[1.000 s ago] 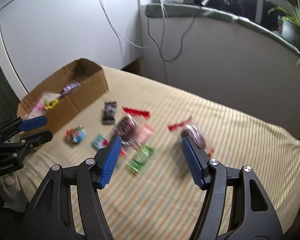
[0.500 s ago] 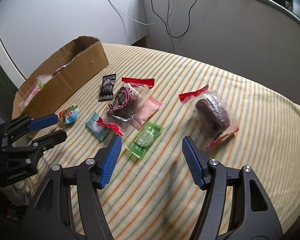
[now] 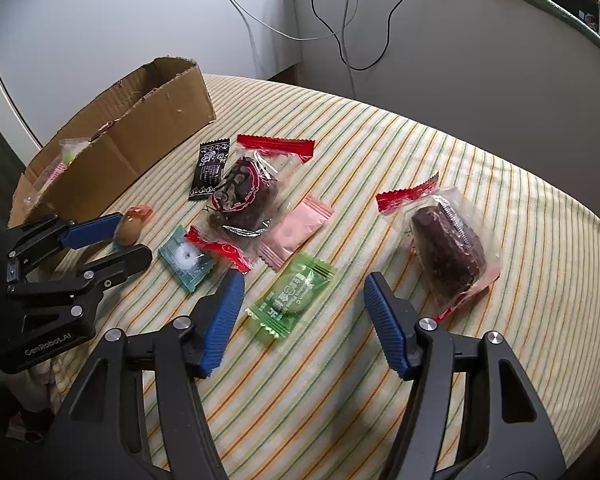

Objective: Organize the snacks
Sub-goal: 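Grasp the round candy ball with the left gripper while the right gripper grasps the green packet, then carry the candy ball and green packet over the box and release both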

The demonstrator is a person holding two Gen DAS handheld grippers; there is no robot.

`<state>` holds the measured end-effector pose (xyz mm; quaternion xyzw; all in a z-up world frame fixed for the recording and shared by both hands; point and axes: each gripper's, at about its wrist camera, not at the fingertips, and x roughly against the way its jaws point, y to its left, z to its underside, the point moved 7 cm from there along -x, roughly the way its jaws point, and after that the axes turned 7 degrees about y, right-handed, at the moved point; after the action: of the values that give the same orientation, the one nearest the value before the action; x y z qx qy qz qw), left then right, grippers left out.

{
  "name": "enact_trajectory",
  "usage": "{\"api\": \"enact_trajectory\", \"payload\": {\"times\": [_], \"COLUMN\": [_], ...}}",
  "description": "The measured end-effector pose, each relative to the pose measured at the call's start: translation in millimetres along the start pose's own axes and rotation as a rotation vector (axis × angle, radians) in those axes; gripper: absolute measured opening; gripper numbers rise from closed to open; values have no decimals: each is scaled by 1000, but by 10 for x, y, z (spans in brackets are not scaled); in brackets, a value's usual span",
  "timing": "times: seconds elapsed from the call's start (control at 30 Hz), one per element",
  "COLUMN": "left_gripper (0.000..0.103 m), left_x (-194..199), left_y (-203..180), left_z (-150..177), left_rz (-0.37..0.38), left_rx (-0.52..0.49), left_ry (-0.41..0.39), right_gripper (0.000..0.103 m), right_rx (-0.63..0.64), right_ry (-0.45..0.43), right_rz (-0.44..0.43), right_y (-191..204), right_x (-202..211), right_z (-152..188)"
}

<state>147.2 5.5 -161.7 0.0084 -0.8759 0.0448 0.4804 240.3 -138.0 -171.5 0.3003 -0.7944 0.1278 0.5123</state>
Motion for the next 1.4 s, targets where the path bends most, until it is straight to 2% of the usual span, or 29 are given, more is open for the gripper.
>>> {"api": "enact_trajectory", "payload": {"times": [0.07, 0.17, 0.3, 0.4, 0.47, 0.63, 0.67, 0.7, 0.77, 1.07, 1.13, 1.2, 1.33, 1.4], "left_gripper": [41, 31, 22, 22, 22, 22, 22, 22, 22, 22, 22, 22, 22, 22], "left_x": [-14, -18, -36, -33, -25, 31, 52, 59, 92, 141, 148, 171, 208, 213], "left_y": [-7, 2, 4, -6, -13, -37, -42, -51, -72, -62, -58, -72, -113, -111], "left_z": [-7, -28, -47, -45, -41, -19, -11, -12, 13, 63, 72, 80, 99, 104], "left_rz": [2, 16, 31, 33, 36, 40, 40, 41, 44, 58, 62, 65, 72, 77], "left_rx": [-2, 3, 7, 4, 1, -12, -15, -18, -24, -26, -26, -26, -33, -35], "left_ry": [3, 7, 7, 4, 2, -13, -18, -22, -29, -28, -28, -32, -40, -42], "right_gripper": [65, 64, 51, 36, 32, 29, 25, 15, 11, 13, 23, 68, 67, 47], "right_rx": [0, 0, 6, 14, 16, 8, 3, -3, -18, -47, -50, -60, -41, -16], "right_ry": [-1, -2, -3, -5, -3, -8, -10, -15, -26, -1, 5, 15, 13, 17], "right_rz": [-2, 0, 31, 59, 56, 58, 58, 59, 57, 25, 22, 1, 11, 50], "right_y": [-1, -4, -18, -21, -21, -57, -66, -75, -109, -157, -159, -143, -34, 43], "right_x": [-8, -30, -35, -41, -26, 34, 54, 73, 151, 145, 147, 145, 143, 117], "right_z": [-10, -33, -44, -58, -50, 5, 21, 26, 41, 135, 150, 177, 232, 234]}}
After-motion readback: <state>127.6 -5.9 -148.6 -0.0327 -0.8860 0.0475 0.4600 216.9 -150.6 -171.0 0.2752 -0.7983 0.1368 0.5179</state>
